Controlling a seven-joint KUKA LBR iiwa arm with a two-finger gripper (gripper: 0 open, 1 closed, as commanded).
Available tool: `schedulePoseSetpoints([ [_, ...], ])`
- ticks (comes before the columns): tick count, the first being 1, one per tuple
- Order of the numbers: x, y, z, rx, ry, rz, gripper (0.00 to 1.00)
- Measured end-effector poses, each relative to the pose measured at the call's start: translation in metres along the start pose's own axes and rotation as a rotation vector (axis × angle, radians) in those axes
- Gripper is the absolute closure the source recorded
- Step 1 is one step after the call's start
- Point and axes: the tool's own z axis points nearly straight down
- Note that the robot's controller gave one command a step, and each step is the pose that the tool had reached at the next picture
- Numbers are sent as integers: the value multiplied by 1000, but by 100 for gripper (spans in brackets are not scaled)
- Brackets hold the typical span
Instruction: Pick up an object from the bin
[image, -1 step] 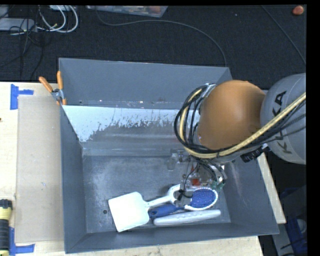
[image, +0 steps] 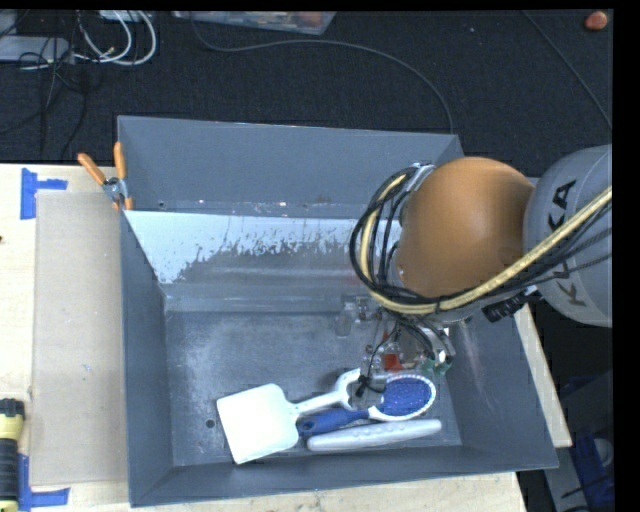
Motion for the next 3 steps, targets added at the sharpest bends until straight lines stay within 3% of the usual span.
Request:
schedulePoseSetpoints([
  [1, 0, 35, 41, 1, -4, -6, 0],
  [2, 11, 65, 78, -1, 11, -20, 0],
  [3, -15, 67, 79, 1, 0, -210, 0],
])
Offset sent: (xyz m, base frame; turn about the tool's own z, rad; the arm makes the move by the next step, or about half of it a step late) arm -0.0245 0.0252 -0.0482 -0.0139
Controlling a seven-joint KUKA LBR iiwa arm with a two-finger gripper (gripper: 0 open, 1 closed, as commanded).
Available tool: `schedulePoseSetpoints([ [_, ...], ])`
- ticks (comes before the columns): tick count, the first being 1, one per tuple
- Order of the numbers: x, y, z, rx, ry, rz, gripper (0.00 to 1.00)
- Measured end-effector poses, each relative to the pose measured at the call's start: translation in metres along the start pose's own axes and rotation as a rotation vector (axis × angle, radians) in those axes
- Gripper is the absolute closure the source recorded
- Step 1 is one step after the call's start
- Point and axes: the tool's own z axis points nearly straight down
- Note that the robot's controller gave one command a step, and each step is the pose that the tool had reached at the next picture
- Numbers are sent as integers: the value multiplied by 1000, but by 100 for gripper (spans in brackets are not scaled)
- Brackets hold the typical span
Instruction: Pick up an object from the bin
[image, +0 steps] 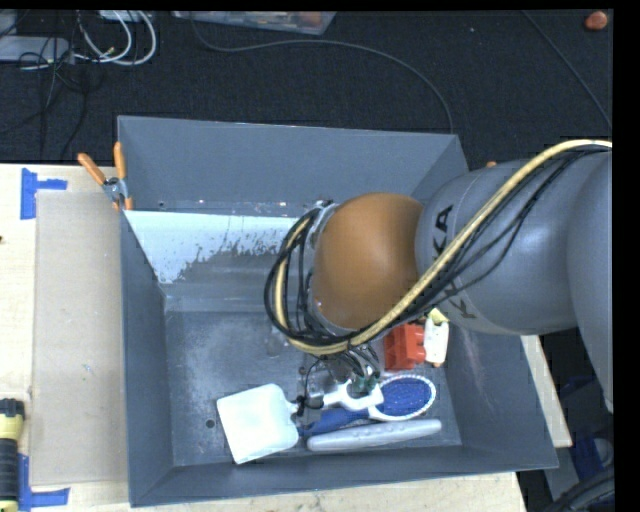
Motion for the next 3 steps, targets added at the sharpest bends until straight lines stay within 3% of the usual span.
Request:
schedulePoseSetpoints([
  [1, 10, 17, 56, -3, 1, -80, 0],
  [2, 14, 23, 101, -3, 2, -87, 0],
  [3, 3, 48, 96, -2, 3, -149, 0],
])
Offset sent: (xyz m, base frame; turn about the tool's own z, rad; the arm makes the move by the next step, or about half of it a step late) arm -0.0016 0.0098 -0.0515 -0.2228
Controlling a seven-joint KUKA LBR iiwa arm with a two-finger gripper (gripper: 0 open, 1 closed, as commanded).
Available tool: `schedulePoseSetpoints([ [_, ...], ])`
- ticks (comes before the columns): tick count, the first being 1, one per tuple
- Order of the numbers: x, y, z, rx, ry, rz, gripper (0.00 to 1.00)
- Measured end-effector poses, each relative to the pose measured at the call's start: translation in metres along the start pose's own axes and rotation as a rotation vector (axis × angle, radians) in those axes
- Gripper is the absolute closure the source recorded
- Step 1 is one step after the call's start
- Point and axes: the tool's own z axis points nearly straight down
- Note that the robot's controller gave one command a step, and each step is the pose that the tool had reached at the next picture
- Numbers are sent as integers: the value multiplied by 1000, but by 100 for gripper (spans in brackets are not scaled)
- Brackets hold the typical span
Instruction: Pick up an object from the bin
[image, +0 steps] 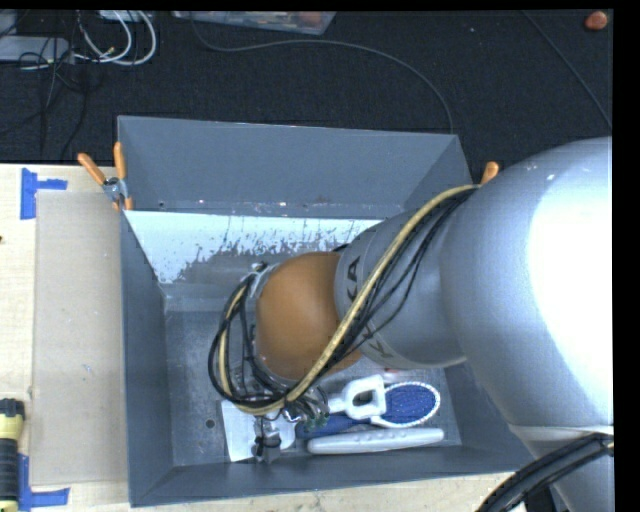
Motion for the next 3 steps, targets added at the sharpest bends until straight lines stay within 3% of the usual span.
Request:
schedulePoseSetpoints([
  [1, 2, -29, -65, -3, 6, 1, 0],
  [2, 0, -27, -78, 1, -12, -13, 0],
  [3, -2, -17, -57, 1, -2, -11, 0],
])
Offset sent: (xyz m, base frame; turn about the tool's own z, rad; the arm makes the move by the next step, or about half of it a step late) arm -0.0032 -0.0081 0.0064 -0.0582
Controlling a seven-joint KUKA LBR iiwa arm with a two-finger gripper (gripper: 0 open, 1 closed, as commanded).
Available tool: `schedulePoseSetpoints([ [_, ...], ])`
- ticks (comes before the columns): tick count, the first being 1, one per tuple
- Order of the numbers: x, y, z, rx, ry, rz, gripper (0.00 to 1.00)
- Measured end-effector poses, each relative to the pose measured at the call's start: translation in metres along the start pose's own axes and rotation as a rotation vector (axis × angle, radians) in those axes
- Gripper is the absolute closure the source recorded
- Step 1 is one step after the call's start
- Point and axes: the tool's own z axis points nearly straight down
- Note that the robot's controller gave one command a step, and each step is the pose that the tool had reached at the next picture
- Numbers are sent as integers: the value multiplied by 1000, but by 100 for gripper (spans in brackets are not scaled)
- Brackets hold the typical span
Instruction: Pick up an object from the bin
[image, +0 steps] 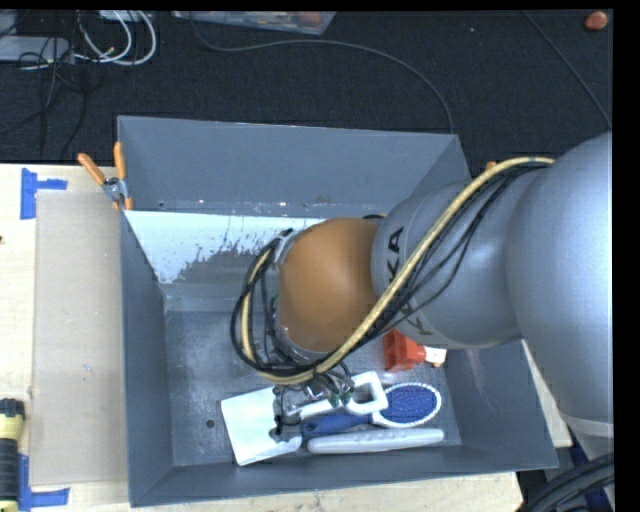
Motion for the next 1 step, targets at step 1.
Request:
schedulePoseSetpoints([
  [1, -21, -16, 37, -1, -8, -55, 100],
])
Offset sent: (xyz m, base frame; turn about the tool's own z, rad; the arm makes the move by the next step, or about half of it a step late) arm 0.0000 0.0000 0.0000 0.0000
